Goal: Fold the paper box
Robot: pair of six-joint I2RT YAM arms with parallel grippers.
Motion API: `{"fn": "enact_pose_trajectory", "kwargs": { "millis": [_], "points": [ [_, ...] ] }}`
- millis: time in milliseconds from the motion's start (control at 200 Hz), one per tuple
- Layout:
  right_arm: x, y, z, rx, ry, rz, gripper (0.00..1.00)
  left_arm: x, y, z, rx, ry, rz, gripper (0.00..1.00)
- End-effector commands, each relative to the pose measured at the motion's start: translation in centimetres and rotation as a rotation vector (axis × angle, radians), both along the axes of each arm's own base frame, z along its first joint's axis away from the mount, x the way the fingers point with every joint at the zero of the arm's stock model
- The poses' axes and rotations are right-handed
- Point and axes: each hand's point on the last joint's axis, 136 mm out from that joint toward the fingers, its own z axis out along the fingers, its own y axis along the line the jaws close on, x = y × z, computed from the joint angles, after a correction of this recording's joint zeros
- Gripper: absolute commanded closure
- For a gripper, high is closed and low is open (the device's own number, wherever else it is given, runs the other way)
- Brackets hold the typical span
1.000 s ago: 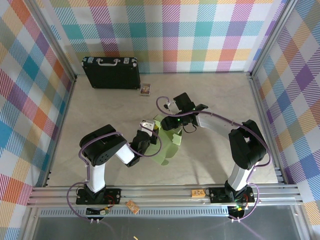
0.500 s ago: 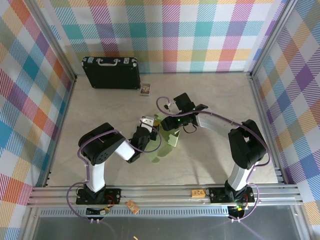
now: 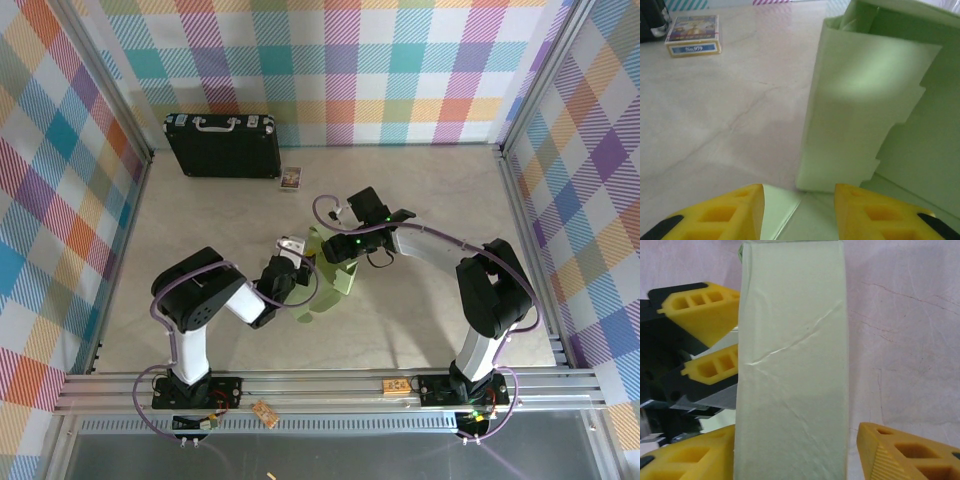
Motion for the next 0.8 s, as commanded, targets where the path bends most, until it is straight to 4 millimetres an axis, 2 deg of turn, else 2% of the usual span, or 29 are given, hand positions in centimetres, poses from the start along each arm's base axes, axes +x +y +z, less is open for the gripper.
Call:
{"fn": "enact_pose_trajectory", "kwargs": {
  "millis": [0,110,320,435,630,795],
  "points": [
    [0.0,-0.4,1.3,0.002,-0.033,-0.01,0.37,-0.4,0.5,2.2,-0.07,0.016,0.019,0.56],
    [0.4,-0.9,1.2,-0.018,-0.031,-0.045,0.37,-1.3,1.4,2.9,-0.04,0.096,0.044,0.55],
    [0.7,-1.6,0.3,-0.04,-0.007,-0.089,0.39,-3.4,5.1,6.1,-0.01,0.173,0.161,0.5],
    [0.9,-2.3,0.2,-0.053,0.0,-0.128,0.39,-5.0,6.9,6.9,-0.008,0.269,0.223,0.49],
    [2.1,-5.2,-1.8,0.037,0.147,-0.297,0.4,-7.6,7.5,8.5,-0.077,0.321,0.182,0.48],
    [2.7,-7.4,-3.6,0.12,0.258,-0.406,0.39,-8.9,7.7,9.5,-0.103,0.33,0.146,0.46]
  ]
}}
